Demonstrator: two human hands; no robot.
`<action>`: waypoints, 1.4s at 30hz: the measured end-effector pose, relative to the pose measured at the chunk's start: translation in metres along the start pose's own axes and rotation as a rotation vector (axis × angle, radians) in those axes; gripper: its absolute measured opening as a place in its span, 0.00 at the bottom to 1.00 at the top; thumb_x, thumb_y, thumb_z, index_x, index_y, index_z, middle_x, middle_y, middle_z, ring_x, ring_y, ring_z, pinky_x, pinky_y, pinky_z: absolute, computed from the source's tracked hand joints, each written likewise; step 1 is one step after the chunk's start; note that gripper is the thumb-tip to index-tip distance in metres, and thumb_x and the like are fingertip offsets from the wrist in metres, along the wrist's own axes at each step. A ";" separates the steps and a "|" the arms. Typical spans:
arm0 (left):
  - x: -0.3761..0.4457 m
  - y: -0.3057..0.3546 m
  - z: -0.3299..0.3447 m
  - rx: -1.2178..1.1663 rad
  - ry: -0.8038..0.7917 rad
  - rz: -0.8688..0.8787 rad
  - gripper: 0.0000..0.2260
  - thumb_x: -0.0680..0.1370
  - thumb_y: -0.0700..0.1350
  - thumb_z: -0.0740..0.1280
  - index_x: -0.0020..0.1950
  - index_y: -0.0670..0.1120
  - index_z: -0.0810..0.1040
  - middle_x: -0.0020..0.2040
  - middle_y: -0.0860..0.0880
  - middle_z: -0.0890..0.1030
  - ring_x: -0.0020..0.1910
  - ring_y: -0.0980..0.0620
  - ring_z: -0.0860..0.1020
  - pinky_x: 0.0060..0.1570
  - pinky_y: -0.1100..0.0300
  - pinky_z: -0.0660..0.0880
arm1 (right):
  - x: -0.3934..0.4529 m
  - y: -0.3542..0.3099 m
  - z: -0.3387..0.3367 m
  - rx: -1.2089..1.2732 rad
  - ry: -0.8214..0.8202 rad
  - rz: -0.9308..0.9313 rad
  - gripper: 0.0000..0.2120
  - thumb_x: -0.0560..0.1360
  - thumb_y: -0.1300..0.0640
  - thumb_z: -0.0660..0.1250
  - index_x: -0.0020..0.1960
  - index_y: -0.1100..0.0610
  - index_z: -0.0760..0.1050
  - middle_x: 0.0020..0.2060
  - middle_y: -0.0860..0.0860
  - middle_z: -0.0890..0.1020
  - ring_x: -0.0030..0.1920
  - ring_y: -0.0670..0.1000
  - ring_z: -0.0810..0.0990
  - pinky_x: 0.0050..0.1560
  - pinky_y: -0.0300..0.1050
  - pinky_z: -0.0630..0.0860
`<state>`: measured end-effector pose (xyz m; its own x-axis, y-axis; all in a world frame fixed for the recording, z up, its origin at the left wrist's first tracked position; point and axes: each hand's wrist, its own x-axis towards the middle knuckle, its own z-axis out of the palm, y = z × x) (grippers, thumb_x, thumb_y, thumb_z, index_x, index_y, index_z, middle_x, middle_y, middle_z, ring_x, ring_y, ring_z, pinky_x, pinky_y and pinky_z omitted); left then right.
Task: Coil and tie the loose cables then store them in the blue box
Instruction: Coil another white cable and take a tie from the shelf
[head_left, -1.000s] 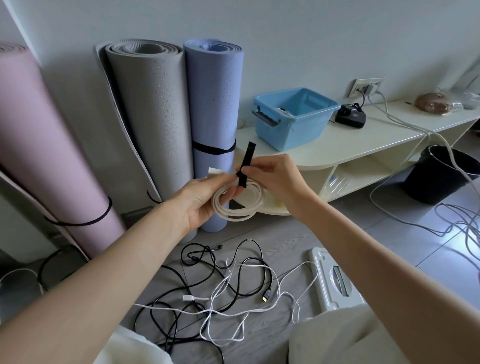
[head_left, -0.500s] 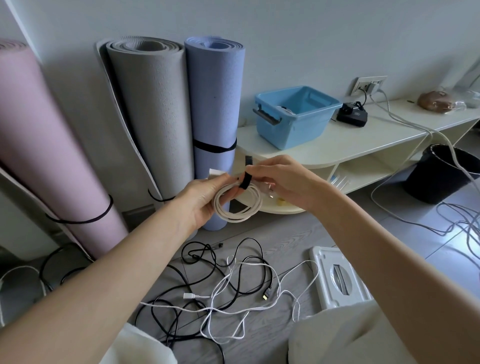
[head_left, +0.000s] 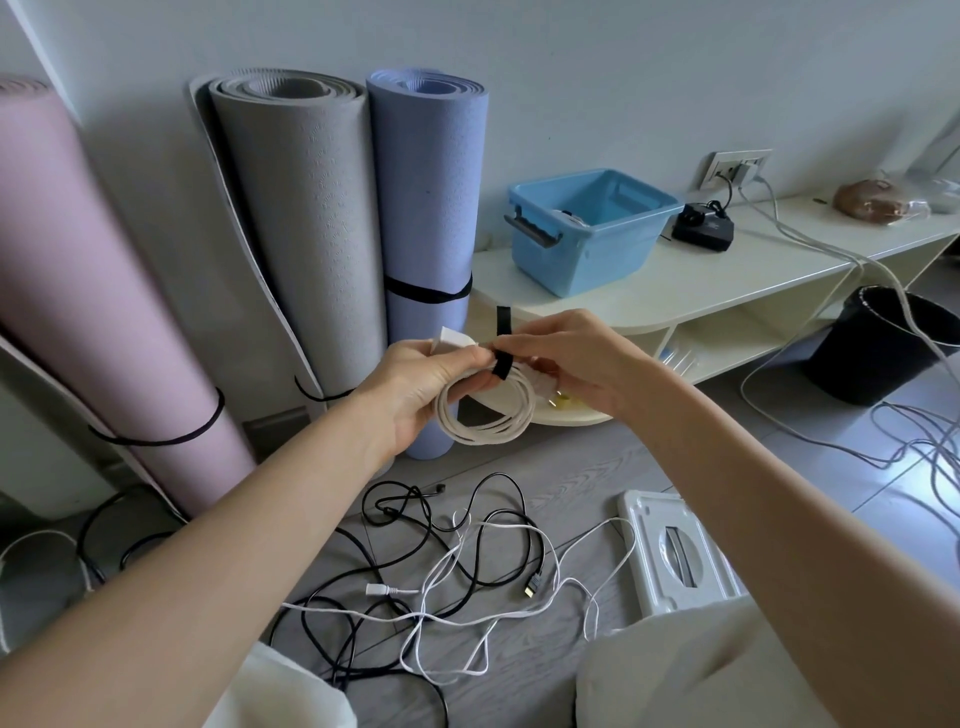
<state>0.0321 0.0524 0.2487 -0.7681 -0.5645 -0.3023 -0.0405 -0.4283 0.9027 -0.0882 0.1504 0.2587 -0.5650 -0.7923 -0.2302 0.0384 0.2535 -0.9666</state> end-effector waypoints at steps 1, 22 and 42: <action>0.000 0.000 -0.001 0.036 -0.005 0.030 0.05 0.73 0.30 0.67 0.37 0.36 0.77 0.28 0.46 0.82 0.27 0.53 0.81 0.35 0.67 0.79 | 0.000 0.000 0.000 0.000 0.004 0.018 0.10 0.71 0.62 0.71 0.47 0.70 0.78 0.38 0.59 0.74 0.33 0.52 0.69 0.34 0.41 0.65; 0.007 -0.004 -0.011 0.300 -0.042 0.191 0.06 0.70 0.31 0.70 0.40 0.41 0.79 0.32 0.50 0.82 0.31 0.57 0.81 0.37 0.69 0.77 | -0.008 -0.004 0.003 -0.370 -0.049 -0.030 0.05 0.73 0.63 0.69 0.46 0.65 0.77 0.40 0.60 0.83 0.32 0.46 0.74 0.34 0.38 0.68; 0.014 0.001 -0.013 -0.136 0.072 0.018 0.04 0.74 0.30 0.66 0.40 0.35 0.76 0.27 0.46 0.81 0.25 0.56 0.80 0.30 0.69 0.77 | 0.001 0.005 0.024 -0.570 0.153 -0.326 0.12 0.67 0.53 0.75 0.48 0.54 0.76 0.37 0.42 0.77 0.37 0.43 0.73 0.39 0.37 0.68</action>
<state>0.0296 0.0348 0.2408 -0.7202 -0.6195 -0.3122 0.0630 -0.5066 0.8598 -0.0687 0.1377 0.2509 -0.5863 -0.8008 0.1223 -0.5710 0.3015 -0.7636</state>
